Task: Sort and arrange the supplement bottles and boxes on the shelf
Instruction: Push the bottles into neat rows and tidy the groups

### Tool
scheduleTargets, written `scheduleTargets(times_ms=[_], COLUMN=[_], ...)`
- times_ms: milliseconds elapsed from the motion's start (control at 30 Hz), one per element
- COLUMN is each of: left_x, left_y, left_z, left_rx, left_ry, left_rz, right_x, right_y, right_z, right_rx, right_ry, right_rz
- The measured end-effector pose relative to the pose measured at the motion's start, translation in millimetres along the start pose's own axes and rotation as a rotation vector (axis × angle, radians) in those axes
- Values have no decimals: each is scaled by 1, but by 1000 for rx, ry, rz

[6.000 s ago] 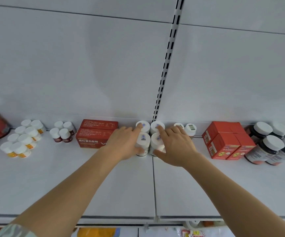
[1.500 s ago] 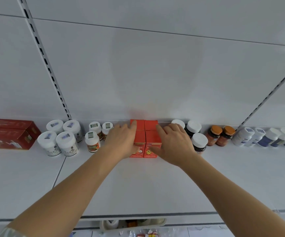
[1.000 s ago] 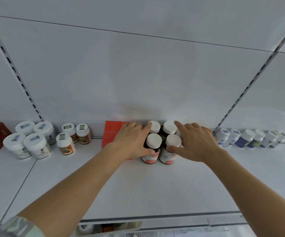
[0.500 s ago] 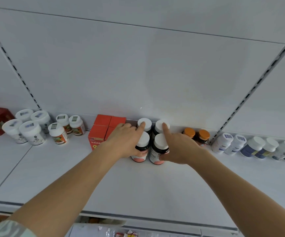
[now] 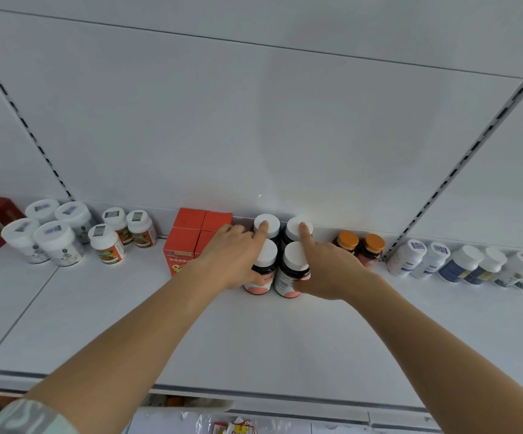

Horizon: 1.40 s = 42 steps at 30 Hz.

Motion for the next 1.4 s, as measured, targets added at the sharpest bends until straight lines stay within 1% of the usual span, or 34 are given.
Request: scheduleTargets(times_ms=[300,433,500,600,733,867,967,1067,1200,1300,1400], left_x=[-2,-13,-24,-37,-43,-48,-49,-44,-34,-26,-21], left_y=[-4,-7,-4,17,52,88,113,133,147,150,154], left_z=[3,5,5,1,-9,-27,-44,-66,-91,-99,-106], left_rx=[9,-8,-22,17,91,159,170,137,0,-112,-148], left_ry=[44,100,155,237,288,292,278,232,158,125,99], left_rz=[13,76,124,132,127,135,125,107,47,-2,-13], right_x=[5,-2,-6,-10,-12,-7,-6,-4,1,7,12], right_y=[6,13,19,30,50,85,111,130,154,162,166], right_z=[8,25,35,49,59,64,65,59,45,34,24], right_rx=[28,51,66,93,120,188,194,162,92,31,-2], right_ry=[28,88,138,213,369,385,391,363,348,365,394], right_rz=[21,41,75,80,80,109,113,149,180,177,191])
Point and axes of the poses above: each hand's wrist, its own z-axis away from the middle knuckle, its own x-axis out of the palm, y = z × x, the point moved 3 cm from there along -z, towards the middle knuckle, and after that the axes turned 13 degrees about -y, right-handed, at the moved point
